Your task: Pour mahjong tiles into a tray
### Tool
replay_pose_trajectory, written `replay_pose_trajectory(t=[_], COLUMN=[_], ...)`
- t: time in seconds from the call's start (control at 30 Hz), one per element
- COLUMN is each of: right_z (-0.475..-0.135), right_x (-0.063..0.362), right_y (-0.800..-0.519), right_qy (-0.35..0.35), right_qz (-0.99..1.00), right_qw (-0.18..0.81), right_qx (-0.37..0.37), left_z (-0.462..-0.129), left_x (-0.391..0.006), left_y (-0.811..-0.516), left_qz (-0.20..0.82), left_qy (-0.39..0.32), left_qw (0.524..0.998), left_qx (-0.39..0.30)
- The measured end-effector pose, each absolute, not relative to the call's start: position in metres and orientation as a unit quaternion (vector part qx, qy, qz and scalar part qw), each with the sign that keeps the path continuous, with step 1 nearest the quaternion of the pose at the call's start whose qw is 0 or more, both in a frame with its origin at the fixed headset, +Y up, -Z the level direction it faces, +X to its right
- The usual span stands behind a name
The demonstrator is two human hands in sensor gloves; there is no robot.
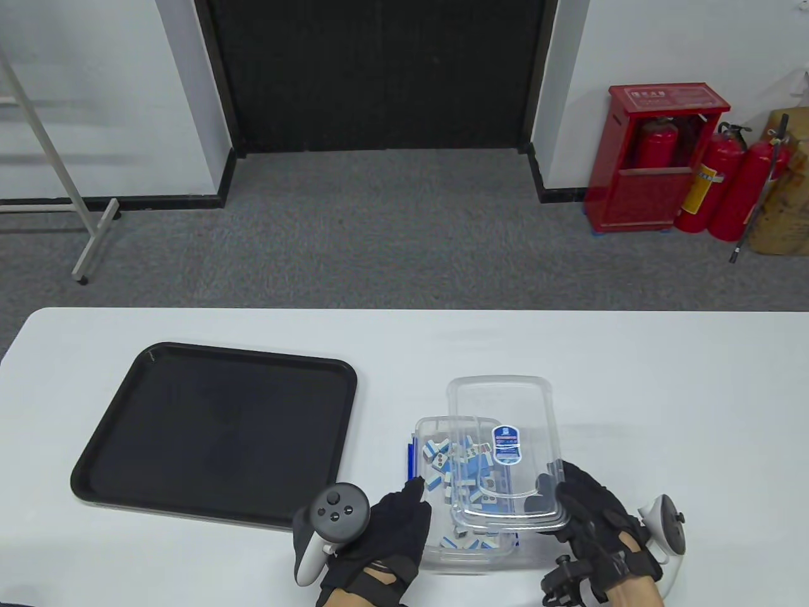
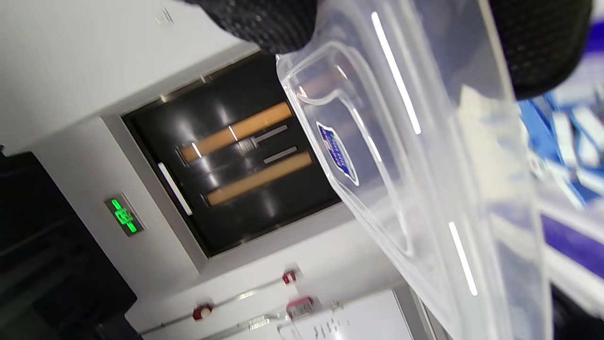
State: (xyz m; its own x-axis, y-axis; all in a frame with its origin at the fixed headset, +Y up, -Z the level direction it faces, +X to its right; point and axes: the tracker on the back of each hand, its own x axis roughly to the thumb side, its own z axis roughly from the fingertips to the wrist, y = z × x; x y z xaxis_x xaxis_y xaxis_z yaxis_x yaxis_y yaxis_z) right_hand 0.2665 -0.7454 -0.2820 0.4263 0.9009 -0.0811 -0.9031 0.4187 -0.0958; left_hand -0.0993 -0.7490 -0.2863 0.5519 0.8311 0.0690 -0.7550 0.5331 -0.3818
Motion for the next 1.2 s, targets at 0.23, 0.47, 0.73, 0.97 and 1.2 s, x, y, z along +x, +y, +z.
replay_pose_trajectory(t=[0.23,0.47,0.73,0.97,1.2], right_z=[-0.272,-0.261,-0.259,-0.259,-0.257], right_x=[0.338,0.381,0.386,0.383,0.37], right_y=[-0.75,-0.77,-0.78,-0.773,-0.744], right_qy=[-0.065,-0.076,-0.053,-0.045,-0.049], right_qz=[0.563,0.6,0.585,0.633,0.825], right_qw=[0.811,0.762,0.773,0.728,0.461], right_qx=[-0.148,-0.231,-0.242,-0.259,-0.323], left_z=[-0.292,-0.298,-0.298,-0.298,-0.293], left_x=[-0.101,-0.099,-0.105,-0.104,-0.1], left_y=[-0.763,-0.774,-0.778,-0.778,-0.778], left_qz=[0.408,0.405,0.42,0.417,0.417], left_qy=[-0.086,-0.072,-0.064,-0.068,-0.076], left_qw=[0.886,0.884,0.877,0.878,0.876], left_qx=[-0.201,-0.221,-0.226,-0.226,-0.231])
